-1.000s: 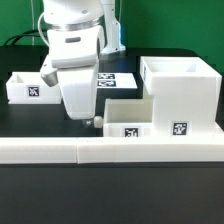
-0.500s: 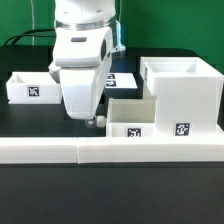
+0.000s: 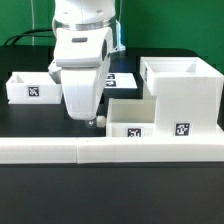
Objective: Assemble drawer
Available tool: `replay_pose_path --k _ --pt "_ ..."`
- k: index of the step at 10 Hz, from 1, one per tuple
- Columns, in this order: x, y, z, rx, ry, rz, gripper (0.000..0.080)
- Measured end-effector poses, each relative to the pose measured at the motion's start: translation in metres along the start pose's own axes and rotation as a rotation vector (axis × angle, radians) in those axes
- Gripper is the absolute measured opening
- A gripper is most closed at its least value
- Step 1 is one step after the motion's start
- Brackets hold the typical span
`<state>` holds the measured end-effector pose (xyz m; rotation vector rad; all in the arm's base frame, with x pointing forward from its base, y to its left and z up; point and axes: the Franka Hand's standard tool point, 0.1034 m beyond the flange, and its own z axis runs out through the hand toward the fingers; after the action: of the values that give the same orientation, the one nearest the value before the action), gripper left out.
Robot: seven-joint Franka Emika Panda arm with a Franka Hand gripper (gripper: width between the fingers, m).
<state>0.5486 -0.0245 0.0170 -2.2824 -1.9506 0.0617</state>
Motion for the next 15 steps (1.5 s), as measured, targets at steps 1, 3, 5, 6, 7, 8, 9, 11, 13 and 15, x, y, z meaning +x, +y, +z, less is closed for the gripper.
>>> replay_pose_path --k 1,3,5,6,7,8,9,11,13,15 --pt "0.0 0.0 0.001 0.0 -0.028 -0.013 0.0649" --pt "-0.001 0.001 -0.003 0.024 -0.067 -0.031 0.0649" --pt "-0.001 0.0 -0.003 0.023 -0.066 -0.01 0.0649" --pt "-0.001 0.0 -0.002 0.023 -0.066 -0.01 0.0649" --pt "-0.002 0.0 -0.002 0.024 -0.065 -0.015 0.0649" --pt "-0.009 0.003 -0.001 0.03 -0.06 -0.11 0.0649" --pt "-0.013 0.008 -0.001 0.044 -0.062 -0.122 0.0649" --pt "-0.008 0.024 -0.007 0.061 -0.066 -0.116 0.0649" --pt "0.004 0.031 -0.009 0.039 -0.063 -0.058 0.0649" --pt "0.002 0.031 -0.008 0.041 -0.063 -0.064 0.0649"
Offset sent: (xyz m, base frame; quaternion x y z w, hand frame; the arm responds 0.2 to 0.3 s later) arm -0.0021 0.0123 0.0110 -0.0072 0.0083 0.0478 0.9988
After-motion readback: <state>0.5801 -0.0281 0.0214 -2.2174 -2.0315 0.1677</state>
